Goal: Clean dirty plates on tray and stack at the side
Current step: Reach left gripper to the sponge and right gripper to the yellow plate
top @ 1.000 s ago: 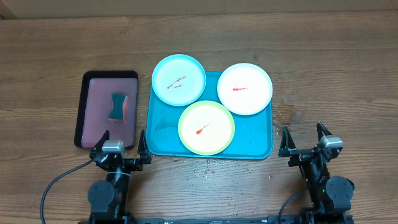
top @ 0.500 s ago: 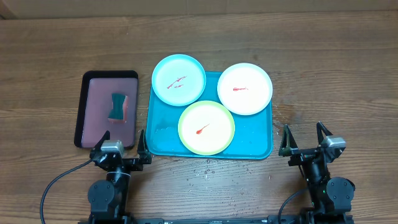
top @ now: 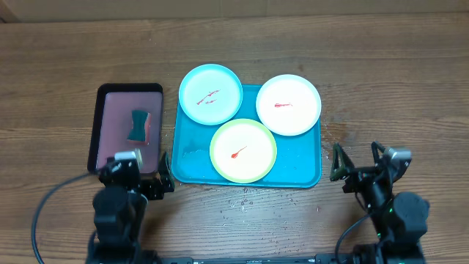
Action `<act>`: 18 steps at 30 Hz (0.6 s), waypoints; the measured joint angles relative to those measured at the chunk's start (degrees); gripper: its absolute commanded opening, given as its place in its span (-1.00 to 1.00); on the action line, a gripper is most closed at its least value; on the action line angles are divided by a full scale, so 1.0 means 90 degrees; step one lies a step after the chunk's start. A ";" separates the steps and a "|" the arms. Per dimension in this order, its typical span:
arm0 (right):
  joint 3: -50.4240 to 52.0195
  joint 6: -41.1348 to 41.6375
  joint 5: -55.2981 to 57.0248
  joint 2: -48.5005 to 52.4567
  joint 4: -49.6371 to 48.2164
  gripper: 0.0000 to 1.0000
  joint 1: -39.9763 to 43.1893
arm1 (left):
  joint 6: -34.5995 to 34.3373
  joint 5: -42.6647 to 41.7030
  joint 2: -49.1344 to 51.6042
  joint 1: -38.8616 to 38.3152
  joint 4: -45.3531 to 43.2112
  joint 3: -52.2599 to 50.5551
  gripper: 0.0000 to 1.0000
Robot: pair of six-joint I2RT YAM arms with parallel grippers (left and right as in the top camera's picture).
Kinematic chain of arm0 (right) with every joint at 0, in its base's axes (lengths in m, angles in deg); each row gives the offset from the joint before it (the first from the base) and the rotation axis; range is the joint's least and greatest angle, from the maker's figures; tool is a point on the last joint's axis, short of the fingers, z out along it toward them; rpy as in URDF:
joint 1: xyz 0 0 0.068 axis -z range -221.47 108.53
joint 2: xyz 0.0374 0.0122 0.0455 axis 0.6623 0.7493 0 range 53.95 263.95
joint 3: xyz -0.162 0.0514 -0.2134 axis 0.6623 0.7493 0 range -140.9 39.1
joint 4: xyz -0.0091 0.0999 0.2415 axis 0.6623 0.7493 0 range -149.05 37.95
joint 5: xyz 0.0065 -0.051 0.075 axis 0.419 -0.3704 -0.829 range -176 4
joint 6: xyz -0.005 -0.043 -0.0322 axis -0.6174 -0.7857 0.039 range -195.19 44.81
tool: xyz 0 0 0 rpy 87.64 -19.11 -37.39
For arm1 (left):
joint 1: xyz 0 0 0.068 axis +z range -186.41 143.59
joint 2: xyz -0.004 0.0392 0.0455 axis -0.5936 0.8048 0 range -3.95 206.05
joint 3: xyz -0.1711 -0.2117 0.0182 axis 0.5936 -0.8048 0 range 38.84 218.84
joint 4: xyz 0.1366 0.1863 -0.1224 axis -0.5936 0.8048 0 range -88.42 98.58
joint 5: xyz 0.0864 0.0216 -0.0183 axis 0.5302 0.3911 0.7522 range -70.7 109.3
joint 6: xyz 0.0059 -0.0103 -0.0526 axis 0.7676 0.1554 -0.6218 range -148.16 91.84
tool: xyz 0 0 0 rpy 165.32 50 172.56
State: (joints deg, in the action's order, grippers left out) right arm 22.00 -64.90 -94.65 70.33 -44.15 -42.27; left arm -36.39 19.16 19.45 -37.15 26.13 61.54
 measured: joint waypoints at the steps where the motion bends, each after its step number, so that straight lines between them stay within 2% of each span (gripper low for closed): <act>1: -0.0209 0.0002 -0.0034 0.0197 0.0090 1.00 0.0000 | 0.0000 0.0000 0.0228 0.0000 0.0083 0.0194 1.00; 6: -0.1617 0.0022 -0.0270 0.1700 0.1088 1.00 0.0000 | 0.0002 0.0000 0.1552 0.0000 0.0736 0.1549 1.00; 11: -0.3050 0.0019 -0.0563 0.3451 0.2480 1.00 0.0002 | 0.0000 0.0000 0.2759 0.0000 0.2047 0.3138 1.00; 14: -0.3633 0.0022 -0.0663 0.4243 0.2941 1.00 0.0000 | 0.0002 -0.0002 0.3123 0.0000 0.2392 0.3466 1.00; 18: -0.4048 0.0029 -0.1129 0.5059 0.2863 1.00 0.0002 | 0.0000 -0.0066 0.3558 0.0000 0.2676 0.3485 1.00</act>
State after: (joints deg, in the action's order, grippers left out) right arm -14.44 -64.64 -104.81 115.86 -18.38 -42.25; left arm -36.39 18.57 51.47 -37.15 50.22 92.91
